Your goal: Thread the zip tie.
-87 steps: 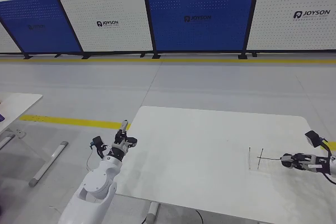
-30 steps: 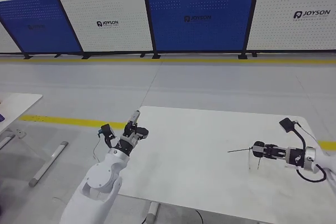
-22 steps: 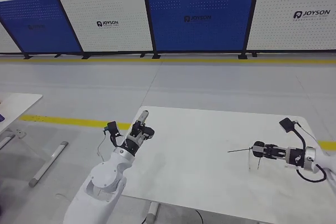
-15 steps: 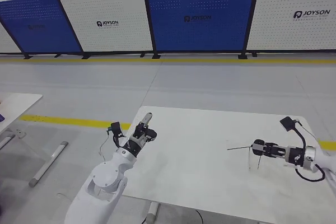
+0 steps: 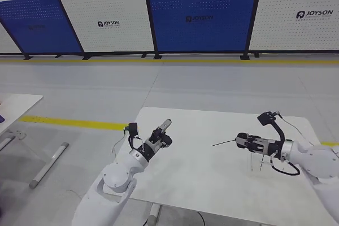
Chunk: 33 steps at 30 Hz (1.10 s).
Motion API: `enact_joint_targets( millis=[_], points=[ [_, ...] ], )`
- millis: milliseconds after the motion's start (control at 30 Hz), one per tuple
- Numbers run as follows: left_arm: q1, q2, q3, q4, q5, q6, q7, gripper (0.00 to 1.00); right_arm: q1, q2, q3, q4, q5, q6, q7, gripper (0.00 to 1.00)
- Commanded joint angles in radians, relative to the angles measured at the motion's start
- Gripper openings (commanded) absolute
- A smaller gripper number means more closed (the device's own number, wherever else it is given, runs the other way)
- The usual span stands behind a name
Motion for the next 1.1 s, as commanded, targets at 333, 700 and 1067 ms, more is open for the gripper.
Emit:
enact_joint_targets(
  millis=[333, 700, 1067],
  points=[
    [-0.072, -0.007, 0.094, 0.053, -0.041, 0.078, -0.105, 1.00, -0.038, -0.009, -0.070, -0.115, -0.318, -0.006, -0.259, 0.00],
    [-0.122, -0.012, 0.120, 0.098, -0.102, 0.177, -0.117, 1.00, -0.019, -0.024, -0.117, -0.090, -0.274, -0.006, -0.305, 0.00],
    [-0.195, -0.021, 0.156, 0.160, -0.196, 0.216, -0.142, 1.00, -0.046, -0.048, -0.190, -0.149, -0.689, 0.041, -0.511, 0.00]
  ],
)
